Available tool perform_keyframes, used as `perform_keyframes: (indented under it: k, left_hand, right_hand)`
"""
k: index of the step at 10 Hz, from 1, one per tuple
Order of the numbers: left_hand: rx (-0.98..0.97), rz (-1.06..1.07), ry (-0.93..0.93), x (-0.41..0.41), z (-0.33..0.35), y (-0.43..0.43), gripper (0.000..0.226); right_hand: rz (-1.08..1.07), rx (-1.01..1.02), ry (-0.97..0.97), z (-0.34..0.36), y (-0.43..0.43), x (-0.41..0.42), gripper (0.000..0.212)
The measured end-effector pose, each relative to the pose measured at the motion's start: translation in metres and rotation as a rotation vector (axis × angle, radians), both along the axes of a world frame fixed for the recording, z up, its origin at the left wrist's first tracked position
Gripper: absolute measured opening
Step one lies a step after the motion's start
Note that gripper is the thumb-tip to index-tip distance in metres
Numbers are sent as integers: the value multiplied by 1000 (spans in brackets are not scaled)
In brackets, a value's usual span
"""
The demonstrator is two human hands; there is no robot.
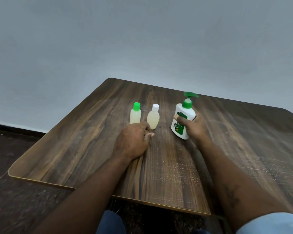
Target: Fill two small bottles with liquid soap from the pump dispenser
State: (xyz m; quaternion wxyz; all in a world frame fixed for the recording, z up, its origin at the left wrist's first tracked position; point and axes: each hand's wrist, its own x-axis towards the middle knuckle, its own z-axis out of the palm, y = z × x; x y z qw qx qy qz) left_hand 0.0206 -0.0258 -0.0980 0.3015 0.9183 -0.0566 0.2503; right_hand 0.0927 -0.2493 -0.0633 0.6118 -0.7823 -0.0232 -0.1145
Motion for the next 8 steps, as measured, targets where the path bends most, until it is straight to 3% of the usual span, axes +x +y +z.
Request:
perform_keyframes:
  k: [1,2,4,8]
  left_hand:
    - [3,1,4,0,-1,0,16]
    - [-3,0,17,0,-1,1,18]
    - [-1,2,15,4,-4,3,18]
    - [42,24,-50,-3,-2,2,15]
  right_hand:
    - [107,190,55,-1,-4,1,47]
    - [198,224,100,1,-8,9,46]
    - [271,224,147,3,-10,22,49]
    - [232,150,109,6,-22,8,75]
